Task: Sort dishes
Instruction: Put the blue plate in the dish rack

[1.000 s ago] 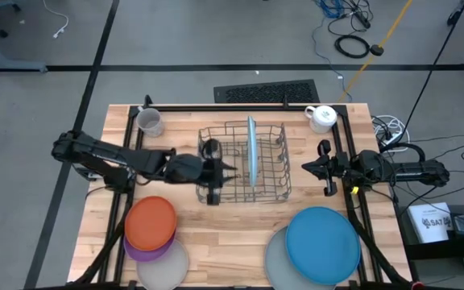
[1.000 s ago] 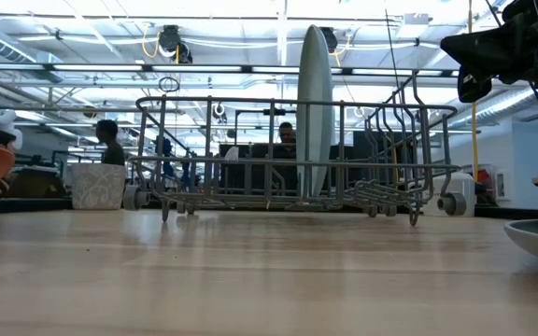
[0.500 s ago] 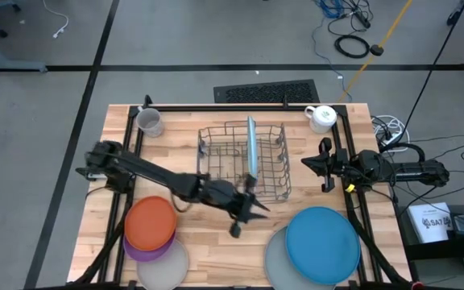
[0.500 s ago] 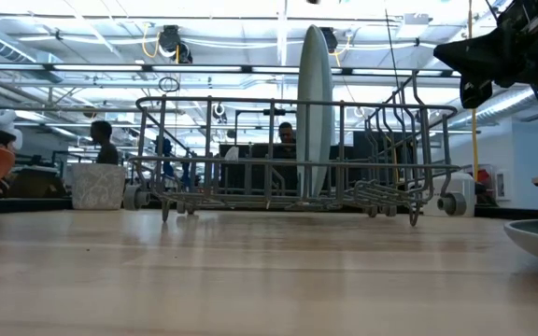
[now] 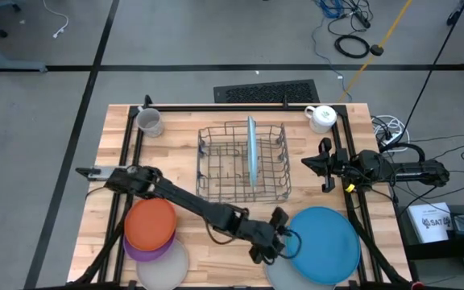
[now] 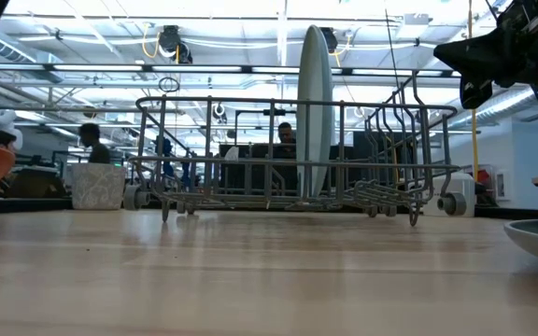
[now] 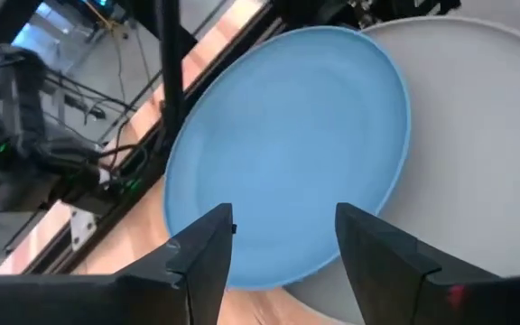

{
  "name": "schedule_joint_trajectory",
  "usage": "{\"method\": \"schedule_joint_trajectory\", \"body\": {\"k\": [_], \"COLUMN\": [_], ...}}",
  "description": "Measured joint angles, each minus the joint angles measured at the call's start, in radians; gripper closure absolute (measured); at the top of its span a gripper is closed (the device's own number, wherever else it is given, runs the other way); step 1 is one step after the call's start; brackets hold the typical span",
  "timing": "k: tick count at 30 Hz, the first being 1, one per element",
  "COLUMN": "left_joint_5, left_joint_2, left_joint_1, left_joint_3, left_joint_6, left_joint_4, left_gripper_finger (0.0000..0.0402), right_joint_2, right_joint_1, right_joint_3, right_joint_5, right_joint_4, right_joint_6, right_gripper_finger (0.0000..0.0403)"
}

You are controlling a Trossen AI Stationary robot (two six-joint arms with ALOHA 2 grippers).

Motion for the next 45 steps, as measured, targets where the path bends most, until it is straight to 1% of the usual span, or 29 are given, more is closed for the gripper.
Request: {"method": "schedule_joint_trajectory", "body": {"k": [4, 8, 10, 17, 21, 25, 28, 41, 45], "left_joint_5": [0.012, 0.017, 0.017, -0.006, -0.009, -0.009, 0.005, 0.009, 0.045], "left_joint_2": [0.08, 0.129, 0.145, 0.181, 0.187, 0.19, 0.194, 0.203, 0.224], "left_joint_1": [-0.006, -0.021, -0.031, -0.034, -0.027, -0.027, -0.028, -0.008, -0.005], "left_joint_3": [0.111, 0.16, 0.173, 0.176, 0.176, 0.176, 0.173, 0.173, 0.174], "left_joint_6": [0.038, 0.089, 0.119, 0.223, 0.241, 0.265, 0.267, 0.264, 0.271], "left_joint_4": [-0.11, -0.184, -0.172, -0.115, -0.115, -0.121, -0.134, -0.127, -0.102], "left_gripper_finger": [0.0212, 0.0222, 0.0226, 0.023, 0.023, 0.023, 0.023, 0.023, 0.0231], "right_joint_2": [0.0, 0.0, 0.0, 0.0, 0.0, 0.0, 0.0, 0.0, 0.0], "right_joint_1": [0.0, 0.0, 0.0, 0.0, 0.0, 0.0, 0.0, 0.0, 0.0], "right_joint_3": [0.0, 0.0, 0.0, 0.0, 0.0, 0.0, 0.0, 0.0, 0.0], "right_joint_5": [0.0, 0.0, 0.0, 0.0, 0.002, 0.032, 0.051, 0.053, 0.053], "right_joint_4": [-0.001, -0.002, -0.001, -0.001, 0.0, 0.0, 0.0, 0.0, 0.0], "right_joint_6": [0.0, 0.011, 0.013, 0.015, 0.013, 0.007, -0.001, -0.015, -0.014], "right_gripper_finger": [0.0394, 0.0394, 0.0394, 0.0394, 0.0394, 0.0394, 0.0394, 0.0394, 0.0394]}}
